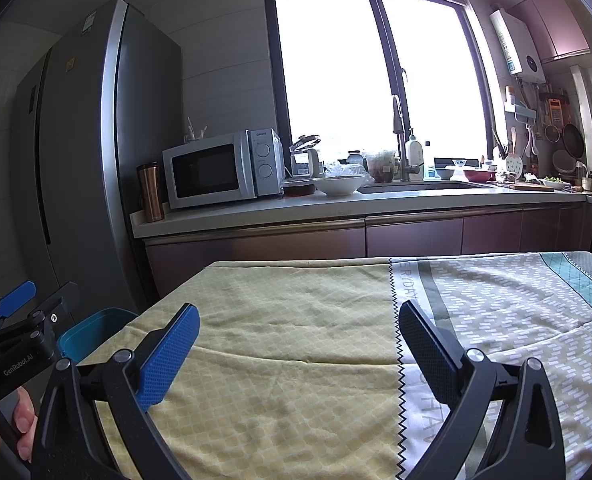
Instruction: Collect trash
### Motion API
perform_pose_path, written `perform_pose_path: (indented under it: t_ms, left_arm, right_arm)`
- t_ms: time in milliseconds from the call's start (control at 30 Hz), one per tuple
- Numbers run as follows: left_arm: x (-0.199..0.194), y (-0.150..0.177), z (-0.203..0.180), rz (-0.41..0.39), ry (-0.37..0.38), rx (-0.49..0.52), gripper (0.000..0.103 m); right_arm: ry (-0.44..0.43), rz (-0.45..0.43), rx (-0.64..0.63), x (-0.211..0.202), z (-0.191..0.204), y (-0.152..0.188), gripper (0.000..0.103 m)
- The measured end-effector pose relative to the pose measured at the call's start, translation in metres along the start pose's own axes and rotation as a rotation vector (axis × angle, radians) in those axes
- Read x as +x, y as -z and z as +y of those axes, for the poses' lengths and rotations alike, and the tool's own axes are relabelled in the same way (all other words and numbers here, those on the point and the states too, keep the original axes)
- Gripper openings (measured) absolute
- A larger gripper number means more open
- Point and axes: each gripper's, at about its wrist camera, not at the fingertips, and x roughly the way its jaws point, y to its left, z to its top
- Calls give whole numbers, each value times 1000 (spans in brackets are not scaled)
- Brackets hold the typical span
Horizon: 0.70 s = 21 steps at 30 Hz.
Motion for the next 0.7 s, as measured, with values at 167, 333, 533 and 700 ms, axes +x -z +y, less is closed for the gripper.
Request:
perform_pose_path:
  t_ms: [167,333,533,700]
  left_arm:
    - [2,-1,1,-1,0,1,98]
    - [0,0,0,-1,-1,3,98]
    - [2,-1,0,-1,-2,5,98]
    - [2,-1,1,-3,-5,5,98]
  right_arm:
    - [-2,1,2,0,0,0,96]
    - [-3,-1,3,-1,-1,0,96]
    - [1,-4,3,-1,-1,1,96]
    - [3,-4,7,-4,-2,2,96]
